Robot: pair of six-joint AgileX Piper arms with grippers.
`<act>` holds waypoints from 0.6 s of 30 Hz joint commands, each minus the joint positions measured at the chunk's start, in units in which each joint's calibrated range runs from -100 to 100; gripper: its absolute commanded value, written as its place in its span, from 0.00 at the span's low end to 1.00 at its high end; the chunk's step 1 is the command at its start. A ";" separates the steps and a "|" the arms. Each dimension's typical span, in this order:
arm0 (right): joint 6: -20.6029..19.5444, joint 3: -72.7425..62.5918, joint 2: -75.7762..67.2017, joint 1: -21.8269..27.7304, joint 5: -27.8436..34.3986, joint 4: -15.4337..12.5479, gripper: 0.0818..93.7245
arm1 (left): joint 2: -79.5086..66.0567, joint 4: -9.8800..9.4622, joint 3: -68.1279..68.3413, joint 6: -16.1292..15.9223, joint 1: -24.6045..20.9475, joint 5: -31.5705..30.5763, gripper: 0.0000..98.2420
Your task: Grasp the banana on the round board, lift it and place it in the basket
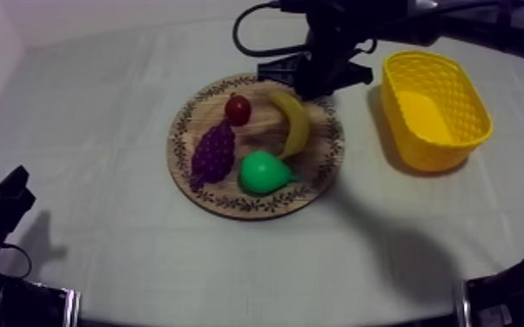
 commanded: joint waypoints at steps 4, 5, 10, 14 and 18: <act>0.83 0.38 -0.35 0.08 0.27 -0.98 0.13 | -0.03 -0.01 0.03 0.00 -0.01 -0.02 0.00; 1.15 0.38 -0.42 0.12 0.31 -1.45 0.19 | -0.03 -0.01 0.03 0.00 -0.01 -0.02 0.00; 2.76 0.84 -0.67 -0.37 0.59 -2.80 0.69 | -0.03 -0.01 0.03 0.00 -0.01 -0.02 0.00; 2.04 1.73 -0.65 -1.83 1.38 -1.37 0.85 | -0.03 -0.01 0.03 0.00 -0.01 -0.02 0.00; 2.37 2.42 -0.68 -2.48 1.31 -1.44 0.91 | -0.03 -0.01 0.03 0.00 -0.01 -0.02 0.00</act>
